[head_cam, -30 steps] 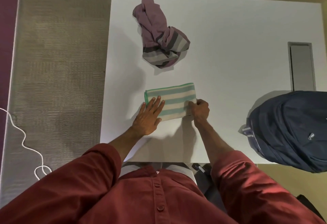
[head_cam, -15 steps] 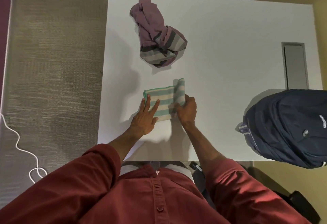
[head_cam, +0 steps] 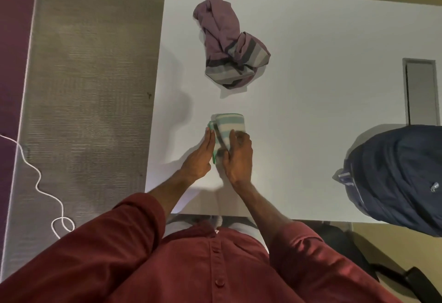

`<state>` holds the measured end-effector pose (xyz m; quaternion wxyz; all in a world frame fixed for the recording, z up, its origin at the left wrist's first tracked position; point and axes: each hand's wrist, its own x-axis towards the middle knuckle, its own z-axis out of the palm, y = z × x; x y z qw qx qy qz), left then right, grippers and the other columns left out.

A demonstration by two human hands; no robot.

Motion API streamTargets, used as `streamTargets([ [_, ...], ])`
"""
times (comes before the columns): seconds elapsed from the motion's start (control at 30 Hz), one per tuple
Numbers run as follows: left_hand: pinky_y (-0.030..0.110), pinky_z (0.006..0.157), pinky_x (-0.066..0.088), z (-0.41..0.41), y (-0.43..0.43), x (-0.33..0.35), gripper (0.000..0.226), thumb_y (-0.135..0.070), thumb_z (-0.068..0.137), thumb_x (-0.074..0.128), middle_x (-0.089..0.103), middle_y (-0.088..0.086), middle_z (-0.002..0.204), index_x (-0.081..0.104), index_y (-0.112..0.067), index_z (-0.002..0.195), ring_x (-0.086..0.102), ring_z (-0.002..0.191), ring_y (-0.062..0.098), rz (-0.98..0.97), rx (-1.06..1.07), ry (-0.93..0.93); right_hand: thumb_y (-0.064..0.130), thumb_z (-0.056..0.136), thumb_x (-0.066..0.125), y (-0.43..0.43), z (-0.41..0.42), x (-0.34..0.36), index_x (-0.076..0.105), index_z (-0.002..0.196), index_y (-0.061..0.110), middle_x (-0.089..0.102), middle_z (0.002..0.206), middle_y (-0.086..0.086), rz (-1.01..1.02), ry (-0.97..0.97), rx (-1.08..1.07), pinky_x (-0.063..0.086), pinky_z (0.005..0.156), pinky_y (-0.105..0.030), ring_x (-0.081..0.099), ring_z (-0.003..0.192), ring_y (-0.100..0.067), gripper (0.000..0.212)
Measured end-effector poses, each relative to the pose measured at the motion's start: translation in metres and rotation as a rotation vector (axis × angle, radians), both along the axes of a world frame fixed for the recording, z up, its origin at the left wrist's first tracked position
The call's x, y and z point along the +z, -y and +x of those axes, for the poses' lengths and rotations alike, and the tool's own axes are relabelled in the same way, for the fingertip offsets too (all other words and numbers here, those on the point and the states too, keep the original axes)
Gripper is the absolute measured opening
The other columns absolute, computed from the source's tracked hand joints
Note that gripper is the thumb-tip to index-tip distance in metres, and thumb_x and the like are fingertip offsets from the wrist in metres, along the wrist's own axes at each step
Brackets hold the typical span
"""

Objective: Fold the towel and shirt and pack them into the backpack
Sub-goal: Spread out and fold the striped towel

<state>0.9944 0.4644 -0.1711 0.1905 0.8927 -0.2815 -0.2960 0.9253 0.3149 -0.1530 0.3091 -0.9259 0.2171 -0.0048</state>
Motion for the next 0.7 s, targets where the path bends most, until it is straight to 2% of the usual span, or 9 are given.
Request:
streamTargets([
  [0.07,0.049,0.124,0.04,0.001,-0.002,0.003,0.101,-0.002,0.1,0.061,-0.01,0.005,0.18,-0.007,-0.02,0.171,0.031,0.159,0.036,-0.05,0.017,0.005,0.022,0.103,0.056,-0.01,-0.002,-0.007,0.04,0.159,0.005,0.043,0.161,-0.022,0.016,-0.014,0.0,0.043,0.119,-0.055,0.043,0.145,-0.04,0.061],
  [0.17,0.03,0.106,0.056,0.002,0.0,0.016,0.089,-0.021,0.109,0.059,0.024,0.004,0.175,-0.006,-0.04,0.167,0.052,0.142,0.039,-0.085,0.061,-0.049,0.028,0.108,0.042,-0.024,-0.007,-0.012,0.029,0.165,0.0,0.028,0.171,-0.025,0.024,0.005,0.027,0.026,0.13,-0.056,0.029,0.158,-0.042,0.065],
  [0.27,0.028,0.108,0.048,0.002,-0.005,0.02,0.084,-0.03,0.111,0.055,0.019,0.009,0.177,-0.002,-0.022,0.172,0.054,0.139,0.04,-0.066,-0.021,-0.003,0.031,0.11,0.036,-0.036,-0.006,-0.021,0.02,0.167,-0.002,0.019,0.175,-0.024,-0.035,-0.034,0.066,0.027,0.129,-0.058,0.021,0.162,-0.039,0.068],
  [0.33,0.036,0.117,0.044,0.001,-0.011,0.02,0.073,-0.051,0.111,0.043,0.025,0.005,0.176,0.011,-0.026,0.172,0.047,0.149,0.039,-0.13,0.016,-0.056,0.032,0.108,0.038,-0.042,-0.008,-0.028,0.016,0.168,-0.001,0.012,0.177,-0.021,-0.087,-0.086,0.105,0.025,0.13,-0.057,0.014,0.165,-0.035,0.072],
  [0.4,0.052,0.126,0.035,0.005,-0.014,0.023,0.075,-0.038,0.113,0.048,0.005,0.006,0.18,0.008,-0.018,0.172,0.027,0.161,0.036,-0.081,-0.086,0.035,0.04,0.107,0.038,-0.045,-0.012,-0.032,0.013,0.169,0.001,0.009,0.178,-0.018,-0.156,-0.142,0.142,0.022,0.131,-0.055,0.01,0.166,-0.032,0.077],
  [0.5,0.039,0.098,0.056,0.014,-0.018,0.02,0.092,-0.015,0.105,0.063,-0.007,0.011,0.18,-0.001,-0.007,0.171,0.055,0.138,0.041,-0.031,-0.043,0.012,0.052,0.106,0.033,-0.045,-0.013,-0.032,0.013,0.169,0.002,0.01,0.178,-0.017,-0.208,-0.201,0.177,0.022,0.13,-0.054,0.011,0.165,-0.032,0.083],
  [0.57,0.039,0.105,0.057,0.019,-0.018,0.027,0.087,-0.02,0.105,0.062,0.003,0.019,0.178,0.007,0.0,0.169,0.05,0.147,0.04,-0.103,-0.037,0.111,0.051,0.109,0.027,-0.044,-0.01,-0.027,0.021,0.168,0.001,0.016,0.177,-0.018,-0.17,-0.159,0.159,0.024,0.129,-0.055,0.017,0.164,-0.033,0.078],
  [0.63,0.054,0.119,0.046,0.026,-0.017,0.03,0.064,-0.031,0.113,0.033,0.022,0.023,0.174,0.023,0.002,0.167,0.035,0.157,0.039,-0.191,-0.067,0.267,0.041,0.111,0.029,-0.041,-0.01,-0.019,0.026,0.167,0.002,0.022,0.176,-0.017,-0.134,-0.059,0.086,0.023,0.131,-0.056,0.021,0.164,-0.031,0.069],
  [0.7,0.057,0.125,0.037,0.039,-0.01,0.029,0.07,-0.035,0.112,0.002,0.028,0.019,0.173,0.032,-0.002,0.166,0.031,0.16,0.037,-0.21,-0.215,0.386,0.039,0.109,0.033,-0.035,-0.011,-0.009,0.02,0.169,0.004,0.018,0.177,-0.014,-0.094,-0.027,-0.03,0.014,0.134,-0.051,0.014,0.165,-0.028,0.071],
])
